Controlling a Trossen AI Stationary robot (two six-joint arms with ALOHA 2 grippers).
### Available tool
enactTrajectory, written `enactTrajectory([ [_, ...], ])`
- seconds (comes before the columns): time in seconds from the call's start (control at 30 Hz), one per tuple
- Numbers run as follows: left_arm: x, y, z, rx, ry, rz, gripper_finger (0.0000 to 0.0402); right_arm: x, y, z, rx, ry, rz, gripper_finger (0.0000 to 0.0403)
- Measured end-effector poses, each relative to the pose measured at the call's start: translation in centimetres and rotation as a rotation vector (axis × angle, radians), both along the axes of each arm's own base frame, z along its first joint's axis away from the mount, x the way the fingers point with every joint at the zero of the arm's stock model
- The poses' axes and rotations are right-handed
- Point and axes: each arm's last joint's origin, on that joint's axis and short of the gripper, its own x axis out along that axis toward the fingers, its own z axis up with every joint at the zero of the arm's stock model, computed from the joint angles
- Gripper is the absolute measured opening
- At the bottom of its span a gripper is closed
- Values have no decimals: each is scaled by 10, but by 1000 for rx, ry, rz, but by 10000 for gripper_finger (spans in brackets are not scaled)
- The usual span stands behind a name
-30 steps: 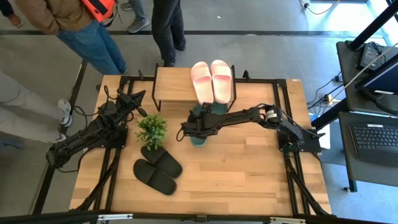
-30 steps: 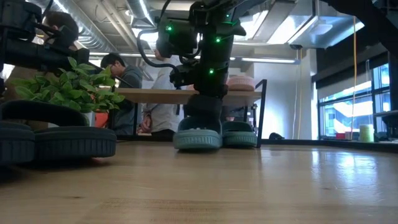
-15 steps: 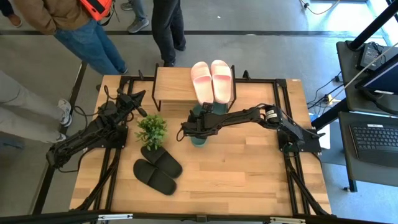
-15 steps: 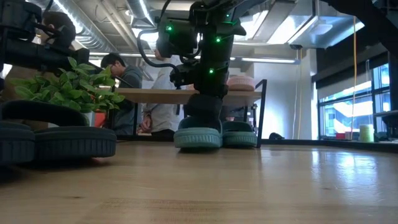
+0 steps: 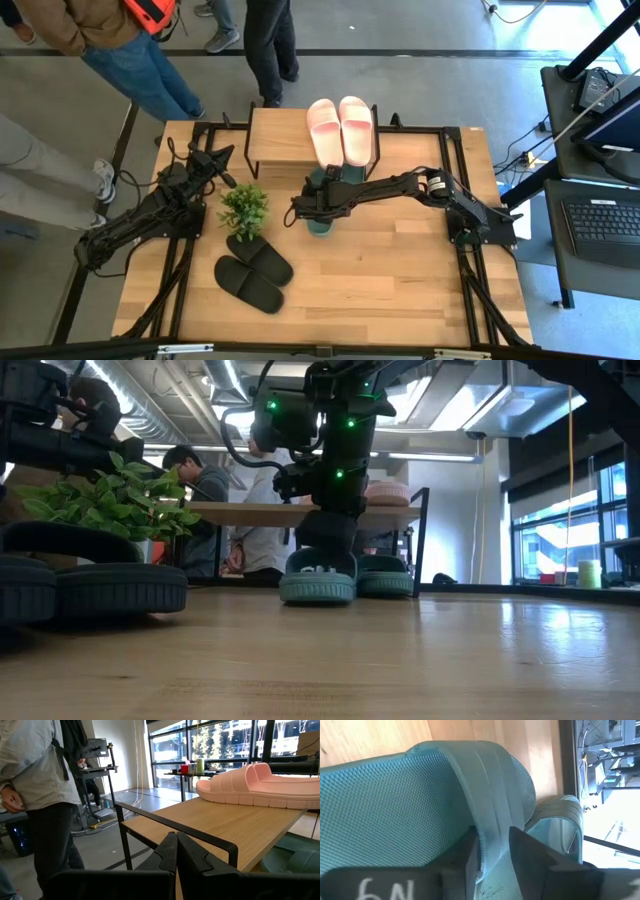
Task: Pick and place slides into the shelf
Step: Put the green slide under the shelf
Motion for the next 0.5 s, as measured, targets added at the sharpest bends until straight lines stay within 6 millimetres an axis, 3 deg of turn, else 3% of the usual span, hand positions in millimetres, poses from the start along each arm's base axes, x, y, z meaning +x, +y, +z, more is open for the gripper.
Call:
enactTrajectory([
  [0.5, 0, 0, 0, 0, 0, 0, 0, 0, 18, 0, 7, -13, 19, 117],
])
